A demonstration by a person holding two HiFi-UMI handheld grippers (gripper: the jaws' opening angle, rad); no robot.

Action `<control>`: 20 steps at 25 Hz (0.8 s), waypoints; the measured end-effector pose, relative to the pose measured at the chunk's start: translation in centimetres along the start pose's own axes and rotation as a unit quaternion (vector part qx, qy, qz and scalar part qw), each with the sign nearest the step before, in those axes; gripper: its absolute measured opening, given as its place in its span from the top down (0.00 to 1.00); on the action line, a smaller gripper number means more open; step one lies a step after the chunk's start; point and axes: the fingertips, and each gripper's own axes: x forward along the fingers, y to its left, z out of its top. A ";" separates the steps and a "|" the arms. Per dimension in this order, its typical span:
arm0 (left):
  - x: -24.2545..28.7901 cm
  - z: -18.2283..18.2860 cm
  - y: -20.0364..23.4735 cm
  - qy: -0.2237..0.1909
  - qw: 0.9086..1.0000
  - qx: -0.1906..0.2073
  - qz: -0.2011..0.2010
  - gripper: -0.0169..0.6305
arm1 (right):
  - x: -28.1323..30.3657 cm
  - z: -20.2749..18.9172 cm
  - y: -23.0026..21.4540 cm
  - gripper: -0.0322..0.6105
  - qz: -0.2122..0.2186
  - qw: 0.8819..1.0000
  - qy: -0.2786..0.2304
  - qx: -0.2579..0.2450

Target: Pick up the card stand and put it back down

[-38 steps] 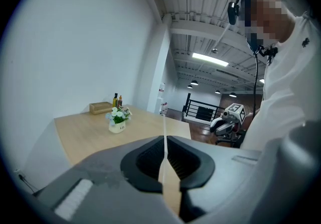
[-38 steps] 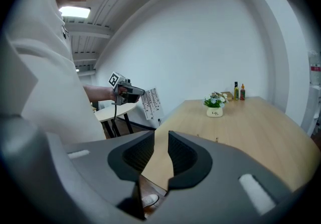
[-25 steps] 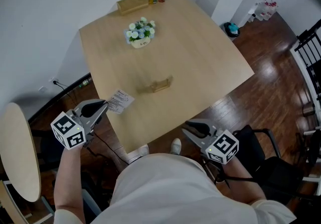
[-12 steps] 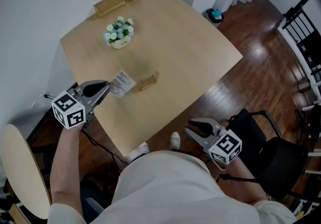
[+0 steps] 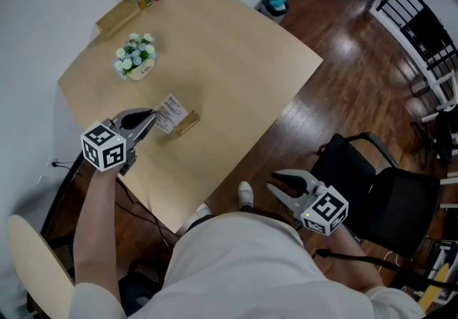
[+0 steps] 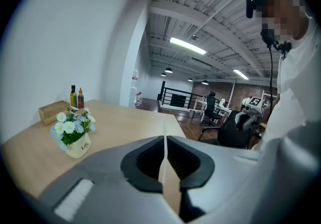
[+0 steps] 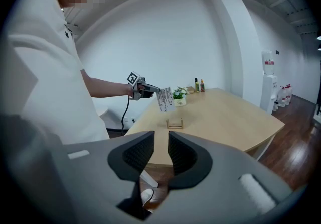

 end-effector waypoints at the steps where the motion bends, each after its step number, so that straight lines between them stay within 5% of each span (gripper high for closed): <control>1: 0.7 -0.1 0.3 0.003 1.000 0.001 -0.003 0.95 | -0.3 -0.1 -0.2 0.81 -0.006 1.000 0.000 0.003; 20: 5.4 -2.5 2.2 0.025 0.999 0.006 -0.024 0.95 | -1.1 -0.6 -1.4 0.81 -0.038 0.999 0.013 0.019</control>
